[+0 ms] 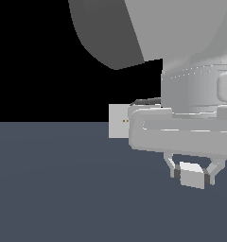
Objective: Plug the charger into the wall socket.
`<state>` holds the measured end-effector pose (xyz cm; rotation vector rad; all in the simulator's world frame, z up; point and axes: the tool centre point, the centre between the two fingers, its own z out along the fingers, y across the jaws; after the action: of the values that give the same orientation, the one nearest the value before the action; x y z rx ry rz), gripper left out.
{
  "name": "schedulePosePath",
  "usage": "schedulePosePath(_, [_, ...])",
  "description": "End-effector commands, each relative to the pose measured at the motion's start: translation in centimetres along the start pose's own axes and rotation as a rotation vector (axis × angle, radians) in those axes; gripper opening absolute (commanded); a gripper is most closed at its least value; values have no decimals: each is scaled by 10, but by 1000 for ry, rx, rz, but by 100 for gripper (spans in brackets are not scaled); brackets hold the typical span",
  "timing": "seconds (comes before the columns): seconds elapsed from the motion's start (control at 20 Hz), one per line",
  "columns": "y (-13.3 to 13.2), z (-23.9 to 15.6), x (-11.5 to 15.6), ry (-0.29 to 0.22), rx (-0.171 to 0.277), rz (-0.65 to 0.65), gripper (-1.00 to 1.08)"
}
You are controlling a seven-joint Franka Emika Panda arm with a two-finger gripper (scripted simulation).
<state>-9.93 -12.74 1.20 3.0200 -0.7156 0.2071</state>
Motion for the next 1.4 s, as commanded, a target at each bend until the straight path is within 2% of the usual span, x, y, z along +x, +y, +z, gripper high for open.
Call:
schedulePosePath(0.0, [0,0,0,0,0,0,-100])
schedulePosePath(0.4, [-1,-1,1,0,1,-4,-100])
schedulePosePath(0.65, [-12,-9,8,1,6,-53,-100])
schedulePosePath(0.9, [-36,-27,21,2,19,-158,-100])
schedulePosePath(1.35, [-97,-70,41,2,52,-403,-100])
